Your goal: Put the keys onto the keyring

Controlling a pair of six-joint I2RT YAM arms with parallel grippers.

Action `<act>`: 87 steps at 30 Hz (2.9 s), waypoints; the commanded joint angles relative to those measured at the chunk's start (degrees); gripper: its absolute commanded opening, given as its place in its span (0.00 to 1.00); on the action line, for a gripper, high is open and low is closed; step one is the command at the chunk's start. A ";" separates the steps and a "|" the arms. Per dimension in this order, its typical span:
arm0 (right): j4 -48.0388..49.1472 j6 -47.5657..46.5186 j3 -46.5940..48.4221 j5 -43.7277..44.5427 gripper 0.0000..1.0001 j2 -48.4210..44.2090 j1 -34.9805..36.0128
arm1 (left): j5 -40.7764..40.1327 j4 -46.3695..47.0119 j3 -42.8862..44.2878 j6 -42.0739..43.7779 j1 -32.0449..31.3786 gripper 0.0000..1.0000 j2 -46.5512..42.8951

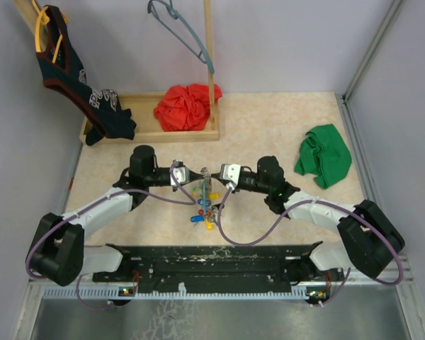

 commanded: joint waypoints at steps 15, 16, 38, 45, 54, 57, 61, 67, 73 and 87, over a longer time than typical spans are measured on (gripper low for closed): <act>-0.13 2.63 4.49 -0.08 0.00 -0.82 0.39 | 1.10 1.80 -0.83 1.11 -0.39 0.00 -1.69; -0.70 2.59 4.49 -0.04 0.00 -0.96 0.42 | 0.94 1.88 -0.89 1.12 -0.43 0.00 -1.78; -2.25 3.90 5.10 -0.57 0.00 -1.63 0.40 | 0.96 2.77 -1.45 1.30 -0.50 0.00 -2.03; -1.95 4.40 5.20 -1.08 0.00 -1.53 0.43 | 1.11 2.79 -1.45 1.38 -0.51 0.00 -2.07; -1.20 5.33 5.28 -1.95 0.00 -1.18 0.40 | 1.29 2.85 -1.37 1.36 -0.70 0.00 -1.94; -0.73 5.53 5.33 -2.22 0.00 -0.96 0.39 | 1.45 2.86 -1.36 1.34 -0.65 0.00 -1.82; -0.82 5.52 5.67 -2.89 0.00 -0.44 0.40 | 1.87 2.77 -1.36 1.67 -0.76 0.00 -1.82; -1.43 5.99 6.68 -4.31 0.00 -0.03 0.40 | 2.36 2.53 -1.36 2.12 -0.89 0.00 -1.87; -2.41 6.19 7.44 -5.39 0.00 0.45 0.35 | 2.82 2.34 -1.36 2.43 -0.98 0.00 -1.90; -11.31 11.08 5.35 7.09 0.00 -6.35 0.31 | -1.11 1.93 -1.94 2.39 -1.01 0.00 -2.97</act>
